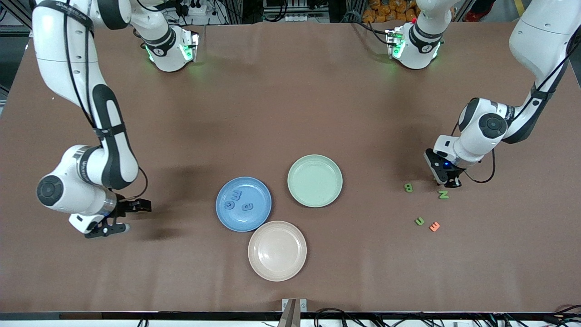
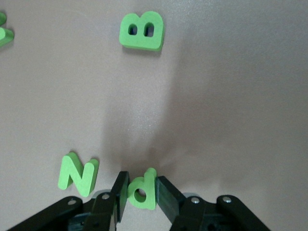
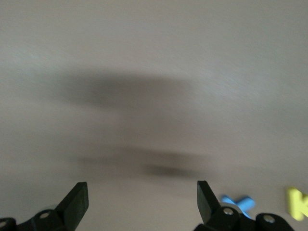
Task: Sort letters by color into matching plates
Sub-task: 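Move the right gripper to the blue X while the left gripper grasps green d, then grasp the blue X with the right gripper while the left carries d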
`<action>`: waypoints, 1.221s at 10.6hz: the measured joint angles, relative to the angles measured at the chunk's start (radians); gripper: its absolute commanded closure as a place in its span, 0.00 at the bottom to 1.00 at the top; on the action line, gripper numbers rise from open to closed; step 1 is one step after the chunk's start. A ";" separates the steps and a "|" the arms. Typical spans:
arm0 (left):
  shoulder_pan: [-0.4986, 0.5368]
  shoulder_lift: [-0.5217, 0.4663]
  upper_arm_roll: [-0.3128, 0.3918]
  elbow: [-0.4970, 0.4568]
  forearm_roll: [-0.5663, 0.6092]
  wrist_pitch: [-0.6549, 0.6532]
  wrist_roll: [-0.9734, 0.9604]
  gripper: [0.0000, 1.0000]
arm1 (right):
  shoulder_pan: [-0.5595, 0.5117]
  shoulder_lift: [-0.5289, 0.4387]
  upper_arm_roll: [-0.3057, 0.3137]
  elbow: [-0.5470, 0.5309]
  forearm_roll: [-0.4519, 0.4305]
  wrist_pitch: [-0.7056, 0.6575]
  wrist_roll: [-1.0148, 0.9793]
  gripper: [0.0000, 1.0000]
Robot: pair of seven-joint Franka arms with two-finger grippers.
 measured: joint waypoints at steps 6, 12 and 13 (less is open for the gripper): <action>0.002 -0.006 -0.010 0.004 0.000 -0.005 -0.033 1.00 | -0.067 -0.039 0.000 -0.049 -0.098 0.004 -0.004 0.00; 0.002 -0.031 -0.147 0.052 0.000 -0.152 -0.219 1.00 | -0.142 -0.039 0.041 -0.162 -0.118 0.176 -0.041 0.00; 0.001 -0.031 -0.181 0.075 0.000 -0.197 -0.267 1.00 | -0.145 -0.039 0.049 -0.173 -0.118 0.190 -0.041 0.00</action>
